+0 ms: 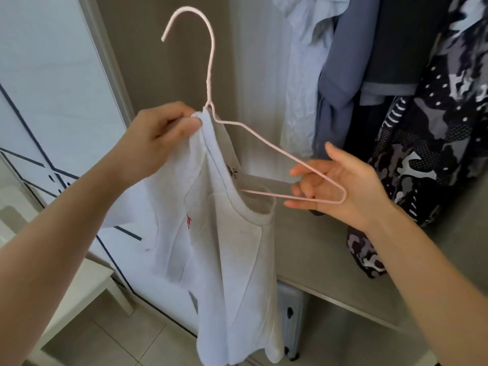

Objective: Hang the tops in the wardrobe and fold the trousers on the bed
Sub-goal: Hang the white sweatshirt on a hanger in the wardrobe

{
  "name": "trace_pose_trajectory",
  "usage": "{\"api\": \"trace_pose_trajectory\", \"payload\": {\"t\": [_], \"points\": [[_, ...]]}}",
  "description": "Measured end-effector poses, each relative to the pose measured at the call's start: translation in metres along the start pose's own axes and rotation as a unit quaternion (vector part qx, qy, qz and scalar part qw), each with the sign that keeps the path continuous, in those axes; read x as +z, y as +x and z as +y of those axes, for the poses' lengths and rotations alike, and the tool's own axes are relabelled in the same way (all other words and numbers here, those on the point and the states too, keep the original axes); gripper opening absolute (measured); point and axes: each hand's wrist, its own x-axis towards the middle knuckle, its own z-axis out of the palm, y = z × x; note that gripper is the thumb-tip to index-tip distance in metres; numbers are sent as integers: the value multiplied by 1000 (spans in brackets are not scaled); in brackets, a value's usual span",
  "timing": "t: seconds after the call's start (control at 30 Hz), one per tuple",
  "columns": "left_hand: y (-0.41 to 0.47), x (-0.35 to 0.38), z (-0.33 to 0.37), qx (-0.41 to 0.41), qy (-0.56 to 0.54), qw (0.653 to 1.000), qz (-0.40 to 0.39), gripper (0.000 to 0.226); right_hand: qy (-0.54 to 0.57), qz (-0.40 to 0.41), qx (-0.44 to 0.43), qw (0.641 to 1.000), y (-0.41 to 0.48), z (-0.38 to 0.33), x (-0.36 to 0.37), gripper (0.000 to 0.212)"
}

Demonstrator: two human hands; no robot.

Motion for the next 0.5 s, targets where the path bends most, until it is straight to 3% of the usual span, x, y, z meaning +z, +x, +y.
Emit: {"api": "trace_pose_trajectory", "payload": {"t": [0.1,0.2,0.23,0.37,0.5], "points": [[2,-4,3,-6,-30,1000,4,24,19,15,10,1000,15,16,-18,47],[3,-6,3,1,-34,999,-2,24,-176,21,-51,983,28,45,-22,16],[3,-6,4,3,-33,999,-8,24,-258,13,-80,963,33,53,-19,26],[3,-4,3,9,-38,999,-27,25,-504,-48,-111,855,58,77,2,69],[1,-7,-2,12,-48,998,-35,28,-709,-84,-64,697,78,89,1,71]]}}
